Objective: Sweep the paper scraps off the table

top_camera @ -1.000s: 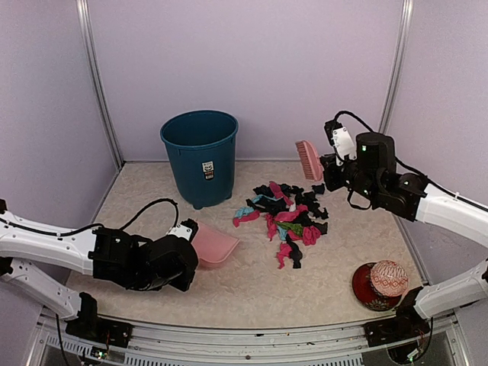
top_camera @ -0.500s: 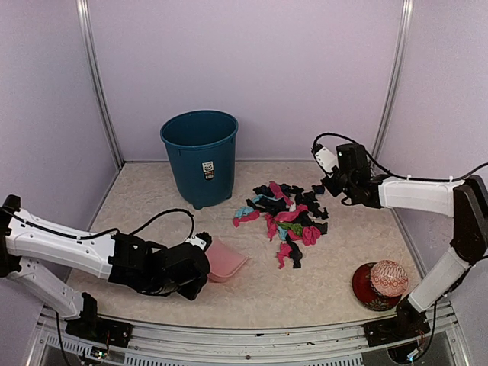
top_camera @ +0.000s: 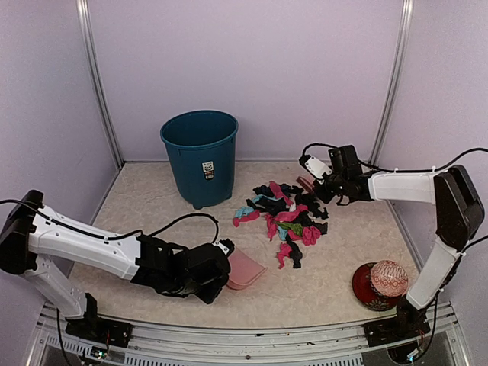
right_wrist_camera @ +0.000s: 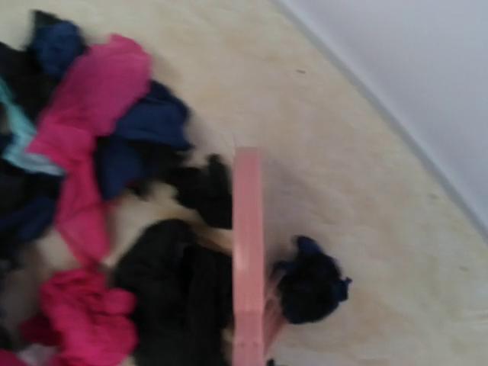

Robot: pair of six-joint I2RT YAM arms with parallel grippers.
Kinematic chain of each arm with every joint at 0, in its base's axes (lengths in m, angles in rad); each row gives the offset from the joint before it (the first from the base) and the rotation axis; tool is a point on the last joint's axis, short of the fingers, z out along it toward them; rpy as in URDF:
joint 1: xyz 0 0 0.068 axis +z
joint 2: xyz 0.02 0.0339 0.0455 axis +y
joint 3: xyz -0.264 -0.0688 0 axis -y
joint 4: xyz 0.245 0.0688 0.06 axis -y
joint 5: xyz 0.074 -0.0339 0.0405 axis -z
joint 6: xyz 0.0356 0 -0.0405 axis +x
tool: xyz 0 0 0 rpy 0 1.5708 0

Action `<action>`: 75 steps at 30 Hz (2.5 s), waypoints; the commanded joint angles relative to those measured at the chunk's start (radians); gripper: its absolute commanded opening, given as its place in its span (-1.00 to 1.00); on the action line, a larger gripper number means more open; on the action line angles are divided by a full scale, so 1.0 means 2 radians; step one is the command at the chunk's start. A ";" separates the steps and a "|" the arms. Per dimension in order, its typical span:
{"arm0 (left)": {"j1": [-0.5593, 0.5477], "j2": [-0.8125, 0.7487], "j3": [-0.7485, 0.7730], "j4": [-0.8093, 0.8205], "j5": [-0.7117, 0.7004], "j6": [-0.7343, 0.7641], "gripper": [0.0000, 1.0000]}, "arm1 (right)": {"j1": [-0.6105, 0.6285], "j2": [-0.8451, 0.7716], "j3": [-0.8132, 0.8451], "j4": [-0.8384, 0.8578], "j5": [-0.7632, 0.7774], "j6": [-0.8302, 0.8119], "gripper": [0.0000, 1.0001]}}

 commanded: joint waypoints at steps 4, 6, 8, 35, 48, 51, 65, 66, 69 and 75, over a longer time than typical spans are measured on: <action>0.013 0.037 0.036 0.036 0.021 0.036 -1.00 | 0.025 -0.014 -0.027 -0.026 -0.079 0.045 -1.00; 0.017 0.046 0.038 0.045 0.025 0.040 -1.00 | 0.036 -0.022 -0.035 -0.034 -0.085 0.049 -1.00; 0.022 0.054 0.039 0.054 0.033 0.043 -1.00 | 0.048 -0.029 -0.043 -0.040 -0.084 0.053 -1.00; 0.055 0.127 0.013 0.204 0.031 0.037 -1.00 | 0.177 -0.154 -0.118 -0.067 -0.145 0.139 -1.00; 0.055 0.093 -0.044 0.311 0.012 0.039 -1.00 | 0.177 -0.212 -0.124 -0.043 -0.006 0.204 -1.00; 0.055 0.081 -0.063 0.335 0.009 0.039 -1.00 | 0.177 -0.236 -0.131 -0.035 0.031 0.213 -1.00; 0.055 0.045 -0.076 0.367 -0.016 0.054 -1.00 | 0.175 -0.337 -0.184 -0.008 0.169 0.242 -1.00; 0.054 0.042 -0.074 0.364 -0.017 0.056 -1.00 | 0.174 -0.340 -0.187 -0.008 0.172 0.245 -1.00; 0.055 0.035 -0.059 0.343 -0.022 0.061 -1.00 | 0.170 -0.344 -0.194 -0.011 0.175 0.255 -1.00; 0.056 0.025 -0.015 0.271 -0.035 0.066 -1.00 | 0.168 -0.348 -0.209 -0.013 0.182 0.268 -1.00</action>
